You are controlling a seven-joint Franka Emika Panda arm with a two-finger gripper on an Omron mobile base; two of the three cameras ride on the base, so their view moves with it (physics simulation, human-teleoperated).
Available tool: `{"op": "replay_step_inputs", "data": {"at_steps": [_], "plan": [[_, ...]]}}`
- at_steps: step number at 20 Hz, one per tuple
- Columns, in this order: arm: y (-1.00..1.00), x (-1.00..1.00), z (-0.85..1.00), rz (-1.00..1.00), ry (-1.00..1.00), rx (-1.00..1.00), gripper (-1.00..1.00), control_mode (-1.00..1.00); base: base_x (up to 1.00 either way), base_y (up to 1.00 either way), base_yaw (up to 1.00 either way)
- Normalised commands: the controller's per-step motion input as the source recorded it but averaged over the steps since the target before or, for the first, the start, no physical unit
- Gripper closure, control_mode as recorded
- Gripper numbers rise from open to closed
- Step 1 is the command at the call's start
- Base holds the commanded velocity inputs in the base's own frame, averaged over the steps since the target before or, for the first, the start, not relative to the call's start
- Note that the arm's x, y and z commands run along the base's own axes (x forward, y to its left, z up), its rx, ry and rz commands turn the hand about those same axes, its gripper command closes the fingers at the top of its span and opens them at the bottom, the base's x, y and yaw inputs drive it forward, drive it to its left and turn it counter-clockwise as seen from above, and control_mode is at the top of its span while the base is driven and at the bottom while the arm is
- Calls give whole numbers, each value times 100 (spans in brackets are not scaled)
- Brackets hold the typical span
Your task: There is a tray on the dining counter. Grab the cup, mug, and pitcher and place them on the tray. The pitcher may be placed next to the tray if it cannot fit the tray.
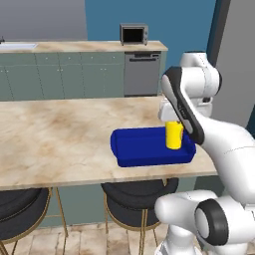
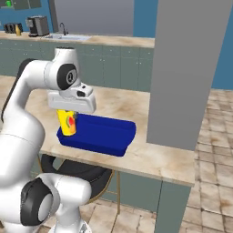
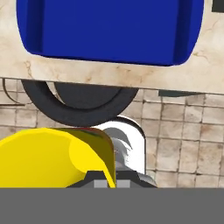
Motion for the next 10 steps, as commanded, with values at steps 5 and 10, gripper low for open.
{"op": "replay_step_inputs", "data": {"at_steps": [5, 10], "plan": [[28, 64, -37, 0, 0, 0, 100, -100, 0, 0, 0], [28, 63, -45, 0, 0, 0, 100, -100, 0, 0, 0]]}}
